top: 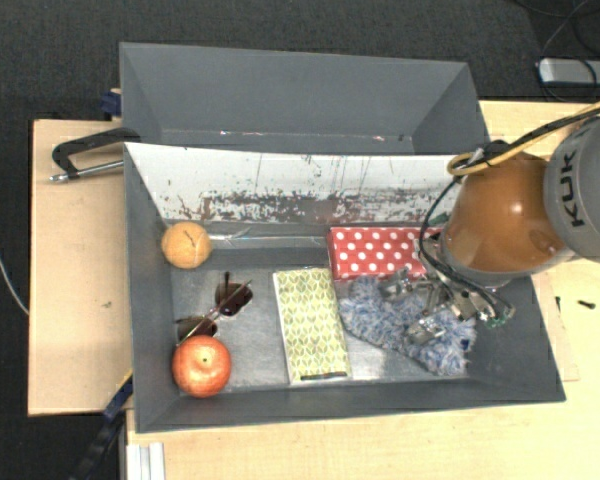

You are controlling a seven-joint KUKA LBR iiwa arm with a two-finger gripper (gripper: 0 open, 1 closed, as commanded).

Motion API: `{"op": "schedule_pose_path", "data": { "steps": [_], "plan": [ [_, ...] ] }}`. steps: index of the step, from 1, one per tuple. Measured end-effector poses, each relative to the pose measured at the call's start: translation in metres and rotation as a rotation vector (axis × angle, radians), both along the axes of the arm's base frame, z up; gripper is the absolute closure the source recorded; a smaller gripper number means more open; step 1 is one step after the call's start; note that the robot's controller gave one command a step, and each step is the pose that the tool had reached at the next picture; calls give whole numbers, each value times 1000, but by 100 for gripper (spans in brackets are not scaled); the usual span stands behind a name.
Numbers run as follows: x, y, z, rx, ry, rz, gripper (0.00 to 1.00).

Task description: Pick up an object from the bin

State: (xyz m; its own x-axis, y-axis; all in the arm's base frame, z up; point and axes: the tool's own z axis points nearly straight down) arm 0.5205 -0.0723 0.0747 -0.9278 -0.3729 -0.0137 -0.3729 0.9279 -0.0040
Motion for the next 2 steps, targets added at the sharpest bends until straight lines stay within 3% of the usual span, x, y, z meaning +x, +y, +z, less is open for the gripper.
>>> {"op": "schedule_pose_path", "data": {
  "steps": [2],
  "plan": [
    [-1, 0, 2, 1, 2, 0, 100]
  ]
}}
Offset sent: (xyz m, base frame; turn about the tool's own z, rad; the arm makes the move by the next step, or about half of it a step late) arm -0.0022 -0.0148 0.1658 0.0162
